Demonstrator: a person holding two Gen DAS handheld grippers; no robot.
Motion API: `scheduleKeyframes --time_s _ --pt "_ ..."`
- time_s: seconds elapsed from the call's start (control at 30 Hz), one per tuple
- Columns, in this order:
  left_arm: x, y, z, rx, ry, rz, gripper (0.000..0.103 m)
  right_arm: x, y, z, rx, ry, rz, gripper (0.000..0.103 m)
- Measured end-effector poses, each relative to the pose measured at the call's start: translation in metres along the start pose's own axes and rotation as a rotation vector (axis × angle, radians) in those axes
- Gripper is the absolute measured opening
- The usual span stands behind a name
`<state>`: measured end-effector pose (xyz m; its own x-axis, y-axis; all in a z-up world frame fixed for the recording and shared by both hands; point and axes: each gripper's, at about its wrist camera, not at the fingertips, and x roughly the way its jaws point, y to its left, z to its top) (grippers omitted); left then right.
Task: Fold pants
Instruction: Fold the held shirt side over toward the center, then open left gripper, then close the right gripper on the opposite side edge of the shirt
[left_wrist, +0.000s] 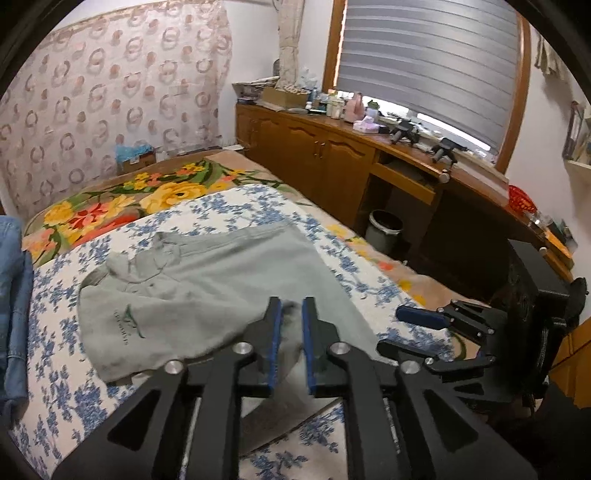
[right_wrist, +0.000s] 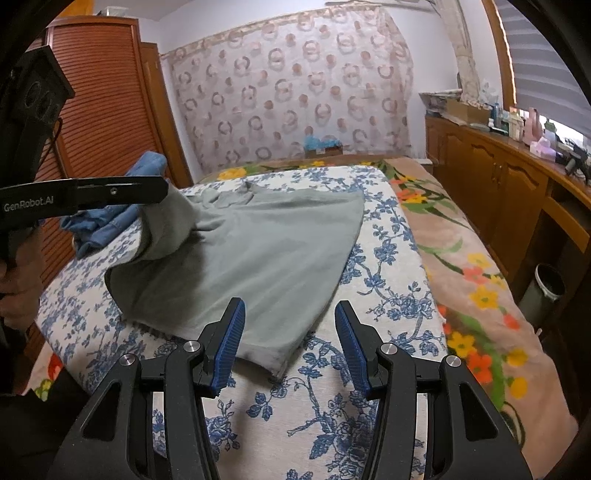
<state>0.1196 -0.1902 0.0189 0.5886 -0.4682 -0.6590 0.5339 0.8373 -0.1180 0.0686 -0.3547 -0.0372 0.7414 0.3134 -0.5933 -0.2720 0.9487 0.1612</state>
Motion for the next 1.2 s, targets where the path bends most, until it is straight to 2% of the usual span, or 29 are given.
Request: scheduleKeyframes --time_s 0.03,0.1,0.37,0.5,0.63,0.87,1.2 --pt "0.0 0.003 -0.002 -0.002 0.002 0.009 0.019 0.001 0.001 0.0 0.0 0.001 0.001 0.052" --pt "-0.004 0.006 -0.005 -0.008 -0.004 0.009 0.033 0.003 0.002 0.0 -0.004 0.003 0.002 0.052" --pt "-0.007 0.033 -0.026 -0.04 0.005 0.045 0.055 0.014 0.008 0.005 0.017 0.004 0.019 0.052" --pt "-0.002 0.05 -0.044 -0.074 0.022 0.08 0.056 0.022 0.015 0.008 0.014 0.013 0.041 0.051" --pt "0.0 0.064 -0.058 -0.097 0.036 0.122 0.056 0.032 0.026 0.012 -0.003 0.025 0.073 0.043" --pt "0.009 0.081 -0.079 -0.125 0.078 0.166 0.056 0.05 0.037 0.012 -0.023 0.064 0.064 0.039" --pt "0.02 0.083 -0.099 -0.135 0.125 0.172 0.056 0.06 0.047 0.006 -0.033 0.106 0.085 0.033"
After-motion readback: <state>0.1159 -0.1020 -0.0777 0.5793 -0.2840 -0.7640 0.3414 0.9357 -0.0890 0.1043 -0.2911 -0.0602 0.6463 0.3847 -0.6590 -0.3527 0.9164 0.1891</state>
